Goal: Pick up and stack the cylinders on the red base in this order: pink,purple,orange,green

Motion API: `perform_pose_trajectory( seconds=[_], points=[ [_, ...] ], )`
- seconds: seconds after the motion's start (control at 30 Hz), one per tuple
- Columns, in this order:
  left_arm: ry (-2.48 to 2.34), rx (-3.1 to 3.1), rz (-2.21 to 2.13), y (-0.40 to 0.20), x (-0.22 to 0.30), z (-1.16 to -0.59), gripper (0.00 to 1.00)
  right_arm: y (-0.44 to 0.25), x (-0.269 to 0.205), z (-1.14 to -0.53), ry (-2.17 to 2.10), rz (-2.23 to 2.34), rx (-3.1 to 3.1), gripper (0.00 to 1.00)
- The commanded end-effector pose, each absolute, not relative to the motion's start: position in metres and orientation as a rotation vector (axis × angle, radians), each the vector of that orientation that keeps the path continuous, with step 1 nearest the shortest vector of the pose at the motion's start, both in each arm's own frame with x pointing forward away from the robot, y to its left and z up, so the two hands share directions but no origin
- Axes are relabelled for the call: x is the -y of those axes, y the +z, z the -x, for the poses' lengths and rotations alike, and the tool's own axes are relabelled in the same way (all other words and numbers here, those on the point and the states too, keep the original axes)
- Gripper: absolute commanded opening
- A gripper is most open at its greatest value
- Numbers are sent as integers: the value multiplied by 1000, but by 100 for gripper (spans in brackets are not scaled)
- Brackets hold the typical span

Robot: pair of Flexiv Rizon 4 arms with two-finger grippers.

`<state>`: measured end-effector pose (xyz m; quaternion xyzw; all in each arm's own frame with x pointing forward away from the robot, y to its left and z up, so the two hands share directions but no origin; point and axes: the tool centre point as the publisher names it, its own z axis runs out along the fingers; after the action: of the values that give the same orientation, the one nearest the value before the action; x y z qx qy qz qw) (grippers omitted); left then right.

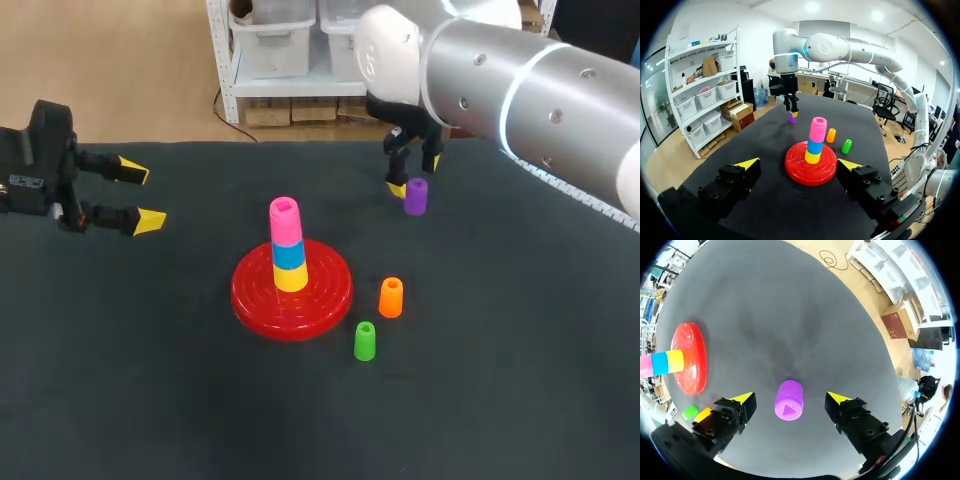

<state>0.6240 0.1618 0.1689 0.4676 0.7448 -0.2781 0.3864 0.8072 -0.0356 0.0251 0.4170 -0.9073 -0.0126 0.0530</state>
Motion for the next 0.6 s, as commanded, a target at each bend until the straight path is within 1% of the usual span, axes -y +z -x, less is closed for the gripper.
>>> perform_pose_trajectory(
  seconds=[0.03,0.47,0.6],
  points=[
    [-710,-1891,-1192,167,-163,-626,100,26,37,-808,-46,-1260,2768,87],
    [-710,-1891,-1192,167,-163,-626,100,24,38,-799,-48,-1239,2792,84],
    [-710,-1891,-1192,167,-163,-626,100,24,41,-798,-46,-1226,2802,78]
  ],
)
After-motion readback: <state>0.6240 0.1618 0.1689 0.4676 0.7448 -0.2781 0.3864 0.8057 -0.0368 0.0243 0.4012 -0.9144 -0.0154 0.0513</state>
